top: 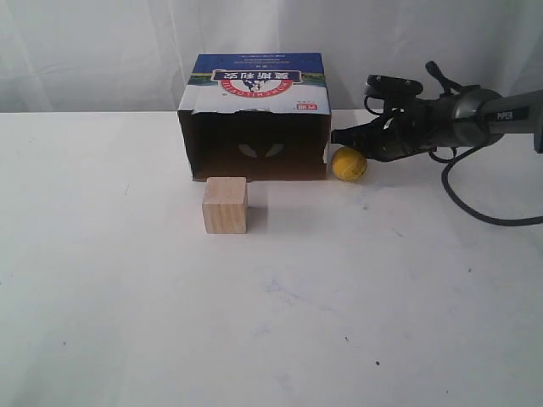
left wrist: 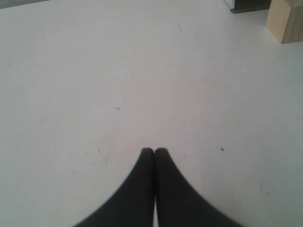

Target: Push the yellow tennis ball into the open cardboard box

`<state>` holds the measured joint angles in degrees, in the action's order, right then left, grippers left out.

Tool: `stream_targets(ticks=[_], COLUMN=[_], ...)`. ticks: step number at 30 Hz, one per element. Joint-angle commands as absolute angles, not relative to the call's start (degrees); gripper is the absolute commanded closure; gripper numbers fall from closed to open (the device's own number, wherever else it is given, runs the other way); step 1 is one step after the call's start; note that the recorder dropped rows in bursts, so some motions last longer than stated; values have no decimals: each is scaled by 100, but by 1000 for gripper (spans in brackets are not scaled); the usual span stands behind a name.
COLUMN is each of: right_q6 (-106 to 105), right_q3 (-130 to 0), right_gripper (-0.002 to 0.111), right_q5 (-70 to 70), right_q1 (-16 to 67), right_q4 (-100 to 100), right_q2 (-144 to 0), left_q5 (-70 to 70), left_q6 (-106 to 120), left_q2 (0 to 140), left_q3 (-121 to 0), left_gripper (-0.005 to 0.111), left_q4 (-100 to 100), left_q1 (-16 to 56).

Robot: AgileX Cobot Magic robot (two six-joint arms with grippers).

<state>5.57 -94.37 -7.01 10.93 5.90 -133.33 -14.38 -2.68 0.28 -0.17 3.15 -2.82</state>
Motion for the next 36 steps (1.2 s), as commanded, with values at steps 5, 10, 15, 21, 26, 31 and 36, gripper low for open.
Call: stream_targets(ticks=[5,10,15,21,26,31,36], right_q6=[106,-31,-287,-831,-1053,-1196,-1177], right_q3=[-9480,-9480,-9480,-9480,-9480,-9480,-9480], right_gripper=[108,108,108,108,108,108,108], right_q5=[-1749,-2795,-3487,-3961,-4111,-3861,-3553], right_q1=[1374,1433,1461,1632,1933,2178,2178], right_q4=[566,591,629,854,1105,1083,1083], right_q2=[-13295,-13045,-12810,-12770,-12759,-12759,-12759], left_q5=[-1424,-1424,-1424,-1424,-1424,-1424,-1424], left_q6=[-269,-269,-269,-269,-269,-269,-269], left_q2=[0,0,0,0,0,0,0], left_q3=[0,0,0,0,0,0,0], left_gripper=[107,107,107,107,107,107,107], left_q4=[299,299,299,299,299,299,299], left_q1=[-258,-258,-258,-258,-258,-258,-258])
